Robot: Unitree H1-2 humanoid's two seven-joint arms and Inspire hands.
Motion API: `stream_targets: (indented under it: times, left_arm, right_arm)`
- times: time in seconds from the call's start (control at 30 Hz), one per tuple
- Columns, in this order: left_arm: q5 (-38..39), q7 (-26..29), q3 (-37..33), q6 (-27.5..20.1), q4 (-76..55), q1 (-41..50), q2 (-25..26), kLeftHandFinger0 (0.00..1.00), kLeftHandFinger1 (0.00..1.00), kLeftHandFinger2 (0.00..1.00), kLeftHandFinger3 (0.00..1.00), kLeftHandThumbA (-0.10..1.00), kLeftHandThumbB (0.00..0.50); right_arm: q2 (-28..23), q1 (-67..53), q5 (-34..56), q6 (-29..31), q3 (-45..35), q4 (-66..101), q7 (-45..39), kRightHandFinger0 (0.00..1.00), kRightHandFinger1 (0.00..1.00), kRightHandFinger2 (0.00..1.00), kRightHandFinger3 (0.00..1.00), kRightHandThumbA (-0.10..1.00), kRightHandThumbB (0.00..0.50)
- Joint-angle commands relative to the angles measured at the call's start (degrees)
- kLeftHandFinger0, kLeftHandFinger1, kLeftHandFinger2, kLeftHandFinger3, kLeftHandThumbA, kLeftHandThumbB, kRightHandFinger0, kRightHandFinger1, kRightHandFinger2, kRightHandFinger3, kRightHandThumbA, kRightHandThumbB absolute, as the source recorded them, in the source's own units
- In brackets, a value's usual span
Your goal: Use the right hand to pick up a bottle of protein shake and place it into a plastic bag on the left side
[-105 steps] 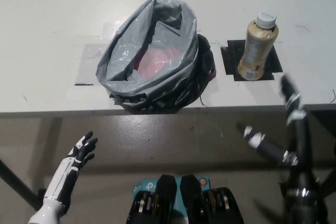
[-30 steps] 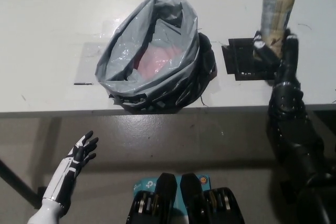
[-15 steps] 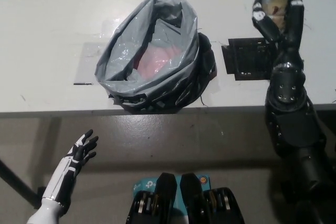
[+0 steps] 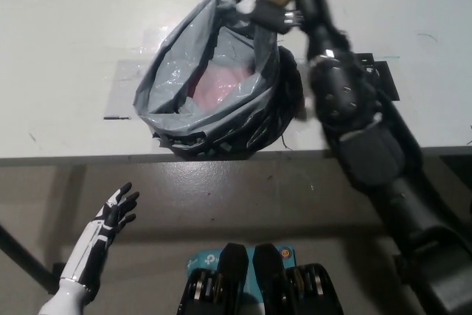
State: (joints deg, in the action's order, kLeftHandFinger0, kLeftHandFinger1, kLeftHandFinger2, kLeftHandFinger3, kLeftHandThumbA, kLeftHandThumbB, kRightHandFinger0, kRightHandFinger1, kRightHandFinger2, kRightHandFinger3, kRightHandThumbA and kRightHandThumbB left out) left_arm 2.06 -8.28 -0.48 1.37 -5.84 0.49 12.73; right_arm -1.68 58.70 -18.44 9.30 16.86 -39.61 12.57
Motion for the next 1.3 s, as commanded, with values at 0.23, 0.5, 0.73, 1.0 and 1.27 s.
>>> stream_targets:
  times: [0.23,0.5,0.73,1.0,1.27]
  left_arm:
    - [-3.28,-0.42,-0.78,-0.62,-1.63,-1.89,1.27,1.0,1.0,1.0,1.0,0.76,0.155]
    - [-4.38,-0.27,-0.8,-0.61,-1.96,-2.05,1.41,1.0,1.0,1.0,1.0,0.7,0.133]
    - [-5.2,-0.16,-0.63,-0.22,-1.95,-3.03,1.41,1.0,1.0,1.0,1.0,0.7,0.136]
    - [-5.89,-0.4,-0.95,-1.84,-0.84,-4.28,1.76,1.0,1.0,1.0,1.0,0.7,0.132]
    - [-5.56,-0.58,-0.73,-0.78,-0.89,-4.86,1.83,1.0,1.0,1.0,1.0,0.73,0.148]
  right_arm:
    - [3.23,6.15,-5.3,1.99,3.58,-10.65,-0.44,0.0,0.06,0.43,0.34,-0.1,0.062]
    - [1.53,5.87,-9.98,5.96,8.24,-17.93,2.74,0.0,0.14,0.52,0.44,-0.1,0.088]
    - [0.47,5.44,-10.28,4.77,8.85,-19.07,-0.08,0.06,0.37,0.72,0.72,0.03,0.174]
    - [-1.59,3.48,-8.46,5.23,8.76,-17.26,-8.68,1.0,1.0,1.0,1.0,0.75,0.385]
    - [-3.13,3.26,-10.0,4.2,9.75,-13.24,-11.49,1.0,1.0,1.0,1.0,0.95,0.418]
